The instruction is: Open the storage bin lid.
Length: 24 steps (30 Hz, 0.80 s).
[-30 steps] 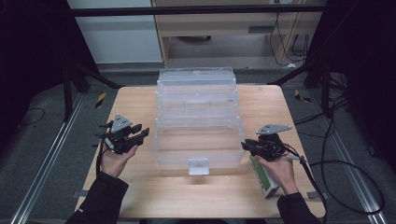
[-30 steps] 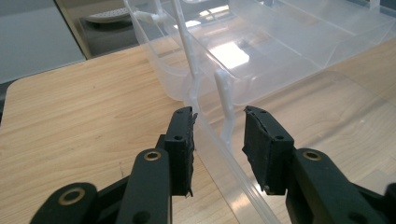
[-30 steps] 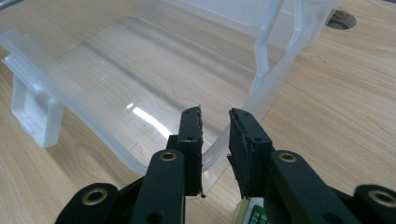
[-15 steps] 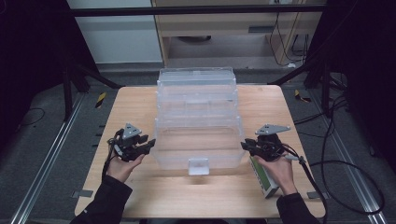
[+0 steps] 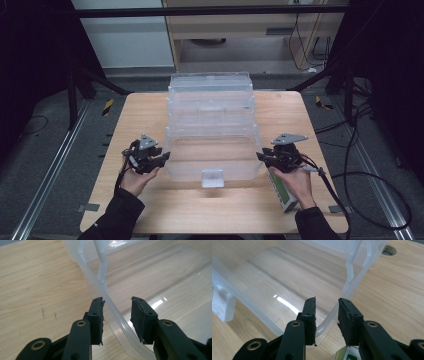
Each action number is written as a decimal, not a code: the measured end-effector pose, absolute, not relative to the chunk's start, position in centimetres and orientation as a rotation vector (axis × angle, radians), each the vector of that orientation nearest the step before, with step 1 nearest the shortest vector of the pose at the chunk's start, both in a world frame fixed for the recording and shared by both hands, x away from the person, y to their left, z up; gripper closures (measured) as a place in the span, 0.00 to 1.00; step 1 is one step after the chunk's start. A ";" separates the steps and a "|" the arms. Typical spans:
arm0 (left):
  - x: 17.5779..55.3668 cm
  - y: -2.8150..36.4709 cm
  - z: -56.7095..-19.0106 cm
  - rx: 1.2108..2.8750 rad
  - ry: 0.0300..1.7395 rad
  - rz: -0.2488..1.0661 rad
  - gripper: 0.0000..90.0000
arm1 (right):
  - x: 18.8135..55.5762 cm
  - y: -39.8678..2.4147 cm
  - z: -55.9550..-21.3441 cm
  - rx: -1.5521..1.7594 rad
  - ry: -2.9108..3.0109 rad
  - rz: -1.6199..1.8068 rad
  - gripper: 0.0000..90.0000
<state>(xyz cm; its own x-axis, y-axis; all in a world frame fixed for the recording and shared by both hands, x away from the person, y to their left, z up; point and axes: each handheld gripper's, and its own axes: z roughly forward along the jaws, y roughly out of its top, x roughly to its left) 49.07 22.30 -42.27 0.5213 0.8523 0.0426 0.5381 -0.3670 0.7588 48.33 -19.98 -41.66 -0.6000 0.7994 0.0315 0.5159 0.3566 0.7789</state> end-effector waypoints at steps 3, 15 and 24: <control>49.0 22.2 -42.2 2.061 1.137 0.573 0.69 | 48.3 -19.9 -41.6 1.157 2.271 1.103 0.76; 48.3 22.0 -42.1 2.076 1.134 0.609 0.71 | 47.7 -19.8 -41.4 1.170 2.282 1.096 0.77; 48.3 22.2 -42.1 2.086 1.126 0.607 0.71 | 47.3 -19.8 -41.3 1.186 2.294 1.101 0.77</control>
